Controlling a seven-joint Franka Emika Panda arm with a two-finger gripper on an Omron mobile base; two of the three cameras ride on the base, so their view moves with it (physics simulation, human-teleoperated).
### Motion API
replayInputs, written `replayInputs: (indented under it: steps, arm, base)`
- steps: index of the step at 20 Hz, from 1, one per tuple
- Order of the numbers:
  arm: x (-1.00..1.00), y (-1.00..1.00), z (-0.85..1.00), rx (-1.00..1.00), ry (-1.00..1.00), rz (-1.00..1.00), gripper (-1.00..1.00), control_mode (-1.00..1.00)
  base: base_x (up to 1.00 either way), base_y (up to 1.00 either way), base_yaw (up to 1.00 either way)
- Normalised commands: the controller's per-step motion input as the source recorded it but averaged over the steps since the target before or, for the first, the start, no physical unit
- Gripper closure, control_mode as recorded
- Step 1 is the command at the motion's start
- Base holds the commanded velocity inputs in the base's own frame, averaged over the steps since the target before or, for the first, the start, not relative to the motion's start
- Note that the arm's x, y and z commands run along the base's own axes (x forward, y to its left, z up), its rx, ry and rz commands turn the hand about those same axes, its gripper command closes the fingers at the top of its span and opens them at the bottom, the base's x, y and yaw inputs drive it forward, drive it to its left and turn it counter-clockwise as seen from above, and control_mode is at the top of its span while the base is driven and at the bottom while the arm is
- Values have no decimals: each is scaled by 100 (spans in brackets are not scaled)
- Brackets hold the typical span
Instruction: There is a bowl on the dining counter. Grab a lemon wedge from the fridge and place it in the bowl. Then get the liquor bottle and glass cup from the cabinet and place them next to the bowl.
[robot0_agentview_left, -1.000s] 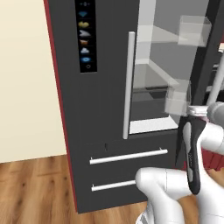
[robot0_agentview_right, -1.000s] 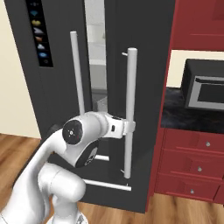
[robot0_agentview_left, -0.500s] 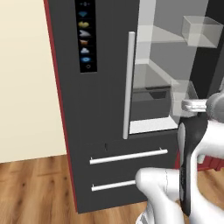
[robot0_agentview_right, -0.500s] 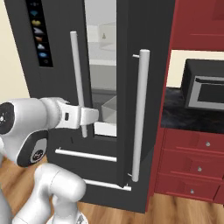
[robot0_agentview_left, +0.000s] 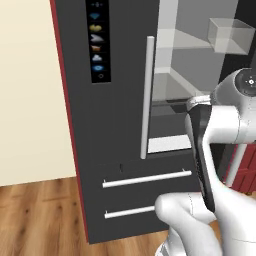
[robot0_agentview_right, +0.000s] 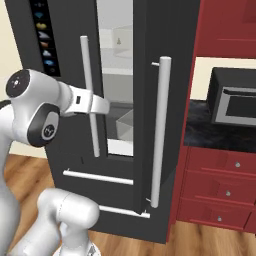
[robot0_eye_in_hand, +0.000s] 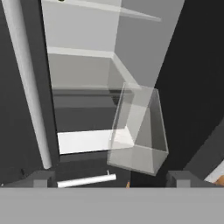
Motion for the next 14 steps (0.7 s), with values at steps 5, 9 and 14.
replayInputs:
  steps: [5, 9, 14]
  arm:
    - [88, 4, -54, -9, 1, 0, -100, -100]
    - [70, -9, -32, -13, -1, -2, -100, -100]
    - [55, -28, -4, -13, -2, -12, -100, -100]
  base:
    - [0, 0, 0]
    - [0, 0, 0]
    - [0, 0, 0]
